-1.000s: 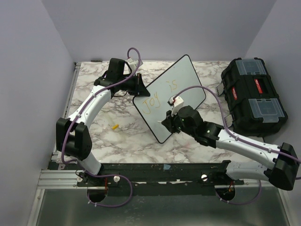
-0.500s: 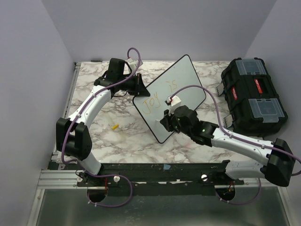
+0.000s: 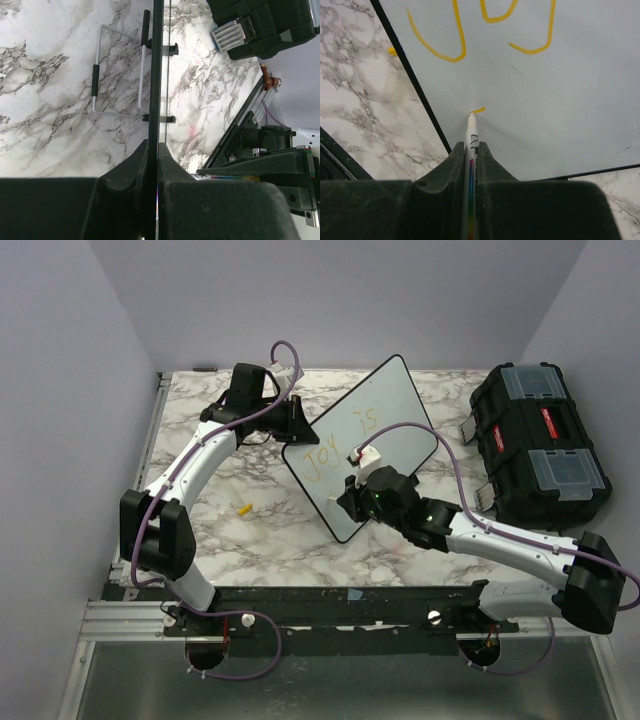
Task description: Write a sentence on the whiteboard
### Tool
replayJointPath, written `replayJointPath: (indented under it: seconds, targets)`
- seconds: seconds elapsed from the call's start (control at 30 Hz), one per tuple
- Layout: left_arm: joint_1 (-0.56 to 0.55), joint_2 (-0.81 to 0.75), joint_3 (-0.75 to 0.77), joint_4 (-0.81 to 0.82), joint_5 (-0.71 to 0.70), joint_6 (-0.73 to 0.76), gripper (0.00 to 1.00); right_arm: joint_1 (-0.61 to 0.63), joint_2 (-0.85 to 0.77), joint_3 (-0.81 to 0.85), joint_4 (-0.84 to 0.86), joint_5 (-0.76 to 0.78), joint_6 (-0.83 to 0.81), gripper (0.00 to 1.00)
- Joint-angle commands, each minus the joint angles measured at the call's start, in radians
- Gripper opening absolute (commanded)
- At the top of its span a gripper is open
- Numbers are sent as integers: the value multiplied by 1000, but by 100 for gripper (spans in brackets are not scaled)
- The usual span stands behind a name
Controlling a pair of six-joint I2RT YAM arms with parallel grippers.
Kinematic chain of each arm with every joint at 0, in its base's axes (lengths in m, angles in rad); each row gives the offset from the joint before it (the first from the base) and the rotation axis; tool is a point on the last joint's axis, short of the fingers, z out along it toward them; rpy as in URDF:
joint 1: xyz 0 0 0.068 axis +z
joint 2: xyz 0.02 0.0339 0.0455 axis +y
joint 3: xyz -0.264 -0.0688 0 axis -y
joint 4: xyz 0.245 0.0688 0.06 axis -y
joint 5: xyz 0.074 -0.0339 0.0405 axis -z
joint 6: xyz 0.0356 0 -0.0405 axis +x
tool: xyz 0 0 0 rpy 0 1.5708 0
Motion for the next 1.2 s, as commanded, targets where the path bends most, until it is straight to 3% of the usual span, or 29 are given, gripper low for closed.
replayJointPath:
  seconds: [0.0,0.5,1.17]
  targets:
    - [8,-4,39,78,-54,9,0,15,21,0,1,-26,9,1]
    - [8,-11,38,71,-59,15,0,24,2,-62,-47,-42,39,1]
    - [8,-15,37,58,-59,25,0,25,1,-44,-84,145,62,1]
